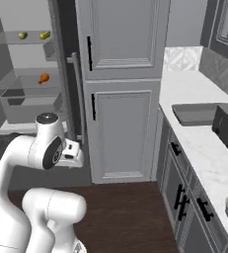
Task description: Place one cucumber and one chicken drumstick in each tupperware on the nearby counter, to pack two identical lunches.
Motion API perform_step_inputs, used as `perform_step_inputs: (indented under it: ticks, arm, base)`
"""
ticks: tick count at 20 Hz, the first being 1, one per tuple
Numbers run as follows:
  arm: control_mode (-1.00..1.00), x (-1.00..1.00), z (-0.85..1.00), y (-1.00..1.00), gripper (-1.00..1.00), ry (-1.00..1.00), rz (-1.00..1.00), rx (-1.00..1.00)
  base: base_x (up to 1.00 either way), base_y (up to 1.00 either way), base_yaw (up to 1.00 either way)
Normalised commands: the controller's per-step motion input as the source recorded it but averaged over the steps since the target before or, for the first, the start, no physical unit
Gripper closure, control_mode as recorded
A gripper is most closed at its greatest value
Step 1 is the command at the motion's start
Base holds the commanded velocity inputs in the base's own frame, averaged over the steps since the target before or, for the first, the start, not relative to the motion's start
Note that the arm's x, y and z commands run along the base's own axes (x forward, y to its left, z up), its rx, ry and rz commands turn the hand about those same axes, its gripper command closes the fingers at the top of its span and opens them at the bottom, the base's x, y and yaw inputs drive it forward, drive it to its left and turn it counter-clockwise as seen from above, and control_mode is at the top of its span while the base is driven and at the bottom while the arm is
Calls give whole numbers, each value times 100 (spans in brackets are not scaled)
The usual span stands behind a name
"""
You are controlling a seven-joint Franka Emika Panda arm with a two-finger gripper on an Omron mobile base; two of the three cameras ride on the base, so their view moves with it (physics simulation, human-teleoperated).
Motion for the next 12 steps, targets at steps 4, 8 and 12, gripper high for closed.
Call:
perform_step_inputs:
  ticks: [4,8,12]
  arm:
    - [100,0,0,0,-100,0,0,0]
    - [100,0,0,0,-100,0,0,0]
    - [100,0,0,0,-100,0,0,0]
  base:
    - [36,100,-15]
    - [50,95,-9]
    - [49,67,4]
